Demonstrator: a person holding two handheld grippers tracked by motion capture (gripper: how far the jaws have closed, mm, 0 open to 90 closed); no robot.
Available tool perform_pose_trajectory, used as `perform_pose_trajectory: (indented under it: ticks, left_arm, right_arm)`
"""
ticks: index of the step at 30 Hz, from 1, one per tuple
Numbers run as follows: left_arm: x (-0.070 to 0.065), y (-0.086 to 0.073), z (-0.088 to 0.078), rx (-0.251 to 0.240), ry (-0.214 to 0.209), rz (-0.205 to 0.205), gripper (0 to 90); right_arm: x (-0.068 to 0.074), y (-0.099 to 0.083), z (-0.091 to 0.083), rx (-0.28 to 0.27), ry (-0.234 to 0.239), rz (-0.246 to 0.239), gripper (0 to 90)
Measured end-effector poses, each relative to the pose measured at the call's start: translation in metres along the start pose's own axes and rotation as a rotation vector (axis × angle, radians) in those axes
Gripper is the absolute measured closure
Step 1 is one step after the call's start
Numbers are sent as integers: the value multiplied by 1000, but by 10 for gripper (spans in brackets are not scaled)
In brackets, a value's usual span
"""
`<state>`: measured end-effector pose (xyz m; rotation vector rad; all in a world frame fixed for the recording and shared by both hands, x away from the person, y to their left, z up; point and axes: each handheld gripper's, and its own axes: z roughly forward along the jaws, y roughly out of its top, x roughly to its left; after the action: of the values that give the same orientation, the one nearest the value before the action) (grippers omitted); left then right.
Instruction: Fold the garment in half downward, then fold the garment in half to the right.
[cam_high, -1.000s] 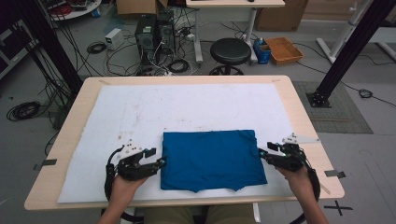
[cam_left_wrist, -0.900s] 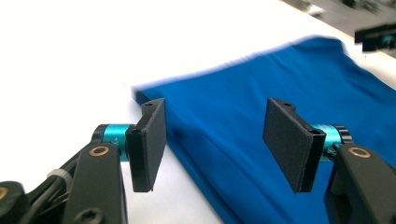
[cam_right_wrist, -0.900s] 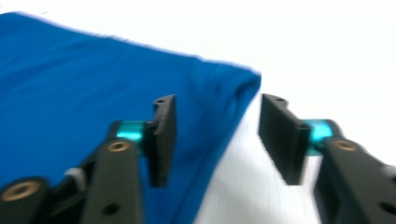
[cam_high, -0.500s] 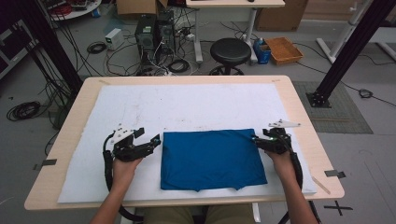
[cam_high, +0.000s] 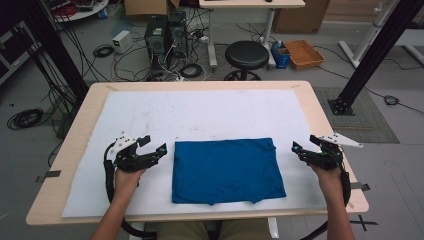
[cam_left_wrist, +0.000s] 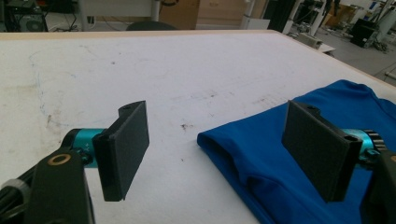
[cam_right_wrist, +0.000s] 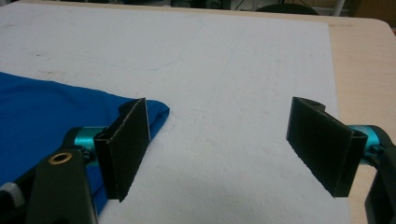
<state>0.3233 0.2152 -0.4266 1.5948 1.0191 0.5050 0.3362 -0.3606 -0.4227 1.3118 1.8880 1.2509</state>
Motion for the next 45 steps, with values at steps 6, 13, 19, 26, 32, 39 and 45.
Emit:
perform_pose_trajectory:
  ticks: [6, 13, 19, 26, 32, 39, 45]
  left_arm:
    - [4, 2, -4, -11, 2, -3, 232]
    - [3, 2, -5, -7, 5, 3, 232]
    - [2, -1, -3, 7, 5, 0, 232]
    - [2, -2, 0, 26, 10, -7, 233]
    - [-2, -3, 1, 42, 6, -2, 234]
    - [-9, -4, 1, 45, -14, 9, 235]
    - [-19, -8, 0, 101, -67, 23, 246]
  right_arm:
    - [0, 1, -4, -14, 26, -39, 211]
    - [-2, 0, -5, -11, 23, -37, 211]
    - [-4, 0, -5, -15, 11, -31, 211]
    - [-3, 0, -6, -15, 4, -29, 212]
    - [-4, -1, -9, -23, 1, -25, 211]
    - [-3, -1, -8, -26, 6, -26, 211]
    - [0, -1, -2, -18, 29, -32, 211]
